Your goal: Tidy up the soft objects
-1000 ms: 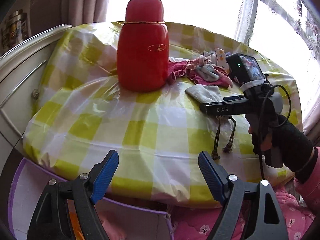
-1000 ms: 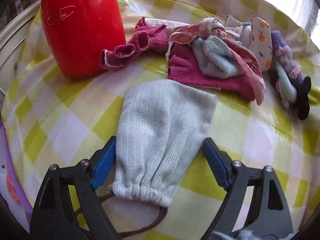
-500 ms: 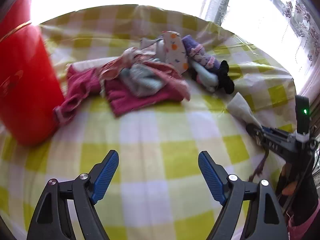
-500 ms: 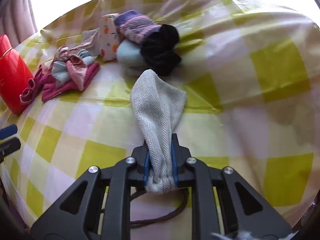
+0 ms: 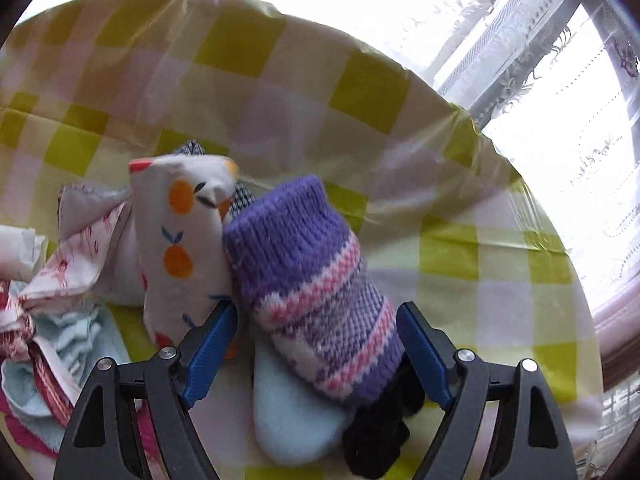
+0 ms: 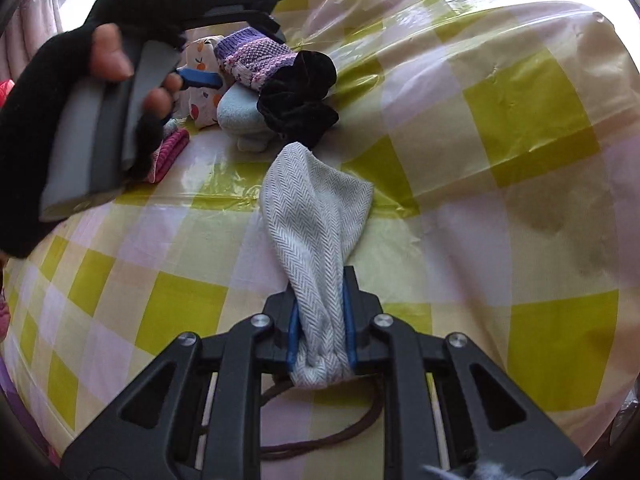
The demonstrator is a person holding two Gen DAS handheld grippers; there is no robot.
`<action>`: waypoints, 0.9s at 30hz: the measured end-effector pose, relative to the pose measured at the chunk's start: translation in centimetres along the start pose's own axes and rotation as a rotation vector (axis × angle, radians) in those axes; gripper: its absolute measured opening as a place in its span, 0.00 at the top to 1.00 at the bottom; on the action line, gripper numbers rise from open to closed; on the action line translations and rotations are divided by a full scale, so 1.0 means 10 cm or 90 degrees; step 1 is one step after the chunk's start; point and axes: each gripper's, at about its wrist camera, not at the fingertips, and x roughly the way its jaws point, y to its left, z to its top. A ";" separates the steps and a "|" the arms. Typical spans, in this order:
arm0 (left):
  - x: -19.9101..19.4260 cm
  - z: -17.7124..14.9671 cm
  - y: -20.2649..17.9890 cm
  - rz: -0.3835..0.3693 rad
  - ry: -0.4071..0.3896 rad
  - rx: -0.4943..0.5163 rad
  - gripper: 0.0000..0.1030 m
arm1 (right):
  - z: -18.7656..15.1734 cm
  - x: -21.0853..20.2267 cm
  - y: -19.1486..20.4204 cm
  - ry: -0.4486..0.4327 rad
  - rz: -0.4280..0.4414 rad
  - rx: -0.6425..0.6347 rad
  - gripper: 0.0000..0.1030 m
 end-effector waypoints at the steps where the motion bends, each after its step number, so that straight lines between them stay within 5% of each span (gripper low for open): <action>1: 0.01 0.02 -0.06 0.006 -0.016 0.019 0.24 | 0.01 0.01 0.01 0.000 -0.002 -0.001 0.79; 2: -0.01 0.01 -0.13 0.015 -0.030 0.046 0.48 | 0.02 0.00 0.00 0.000 0.000 0.000 0.79; 3: -0.04 -0.02 -0.21 0.016 -0.032 0.079 0.85 | 0.01 -0.02 -0.02 -0.001 0.002 0.002 0.79; 4: -0.09 -0.07 -0.26 -0.011 -0.024 0.100 0.87 | 0.00 -0.03 -0.04 -0.001 0.006 0.006 0.79; 9: -0.91 -0.54 -0.25 -0.127 -0.064 0.189 0.87 | -0.02 -0.05 -0.09 -0.003 0.022 0.020 0.79; 12: -1.39 -0.88 0.02 -0.159 -0.017 0.223 0.87 | -0.01 -0.05 -0.10 -0.003 0.022 0.019 0.79; 19: -1.55 -1.39 0.77 -0.047 0.153 0.274 0.82 | -0.01 -0.08 -0.08 -0.002 0.007 0.005 0.78; 20: -1.54 -1.44 0.90 -0.036 0.165 0.257 0.76 | -0.01 -0.08 -0.07 -0.001 0.005 0.003 0.78; 23: -1.43 -1.49 1.09 -0.028 0.168 0.197 0.39 | -0.02 -0.08 -0.07 -0.001 0.002 0.000 0.78; 27: -1.32 -1.57 1.13 -0.056 0.140 0.140 0.30 | -0.02 -0.10 -0.06 -0.001 0.003 0.000 0.78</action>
